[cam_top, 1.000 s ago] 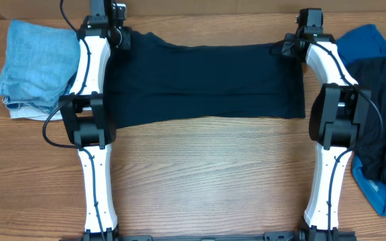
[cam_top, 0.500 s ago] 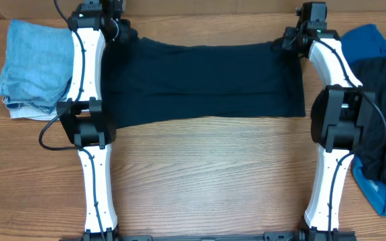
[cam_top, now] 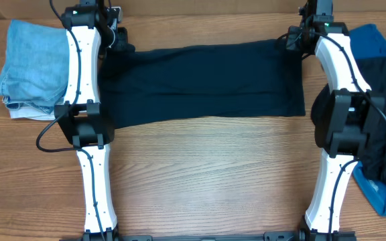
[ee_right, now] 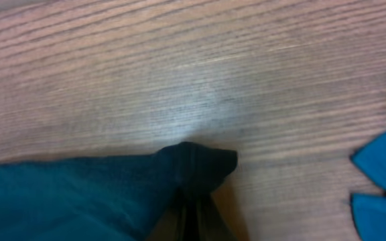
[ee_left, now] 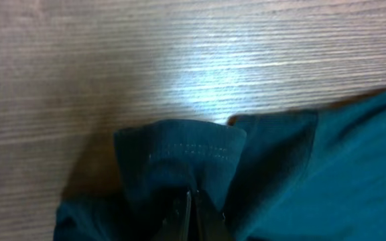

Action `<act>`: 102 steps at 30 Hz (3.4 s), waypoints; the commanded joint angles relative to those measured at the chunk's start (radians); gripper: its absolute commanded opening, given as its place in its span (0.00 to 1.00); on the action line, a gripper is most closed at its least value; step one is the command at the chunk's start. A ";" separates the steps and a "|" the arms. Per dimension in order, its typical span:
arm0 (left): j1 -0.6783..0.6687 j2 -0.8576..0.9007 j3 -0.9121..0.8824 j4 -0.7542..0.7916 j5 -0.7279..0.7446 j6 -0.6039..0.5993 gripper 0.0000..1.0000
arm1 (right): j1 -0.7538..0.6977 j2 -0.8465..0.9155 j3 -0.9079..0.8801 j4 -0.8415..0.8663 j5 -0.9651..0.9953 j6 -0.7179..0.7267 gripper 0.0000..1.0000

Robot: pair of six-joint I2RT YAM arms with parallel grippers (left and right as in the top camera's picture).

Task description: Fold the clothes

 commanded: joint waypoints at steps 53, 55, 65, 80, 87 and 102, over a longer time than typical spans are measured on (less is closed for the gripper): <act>-0.019 -0.382 -0.577 -0.291 -0.136 -0.140 0.04 | -0.009 -0.178 0.012 -0.643 -0.090 -0.013 0.04; 0.001 -0.382 -0.602 -0.254 -0.143 -0.140 0.04 | -0.009 -0.178 -0.016 -0.650 -0.089 0.005 0.04; 0.040 -0.382 -0.706 -0.168 -0.143 -0.130 0.04 | -0.009 -0.175 -0.264 -0.483 -0.005 0.037 0.04; 0.067 -0.382 -0.806 -0.056 -0.194 -0.130 0.56 | -0.010 -0.171 -0.365 -0.342 0.113 0.034 0.04; 0.071 -0.382 -0.543 -0.163 -0.163 -0.134 0.63 | -0.010 -0.194 -0.283 -0.412 0.110 0.034 0.60; -0.168 -0.374 -0.484 -0.157 -0.008 -0.141 0.06 | 0.195 -0.205 -0.028 -0.517 -0.289 0.033 0.04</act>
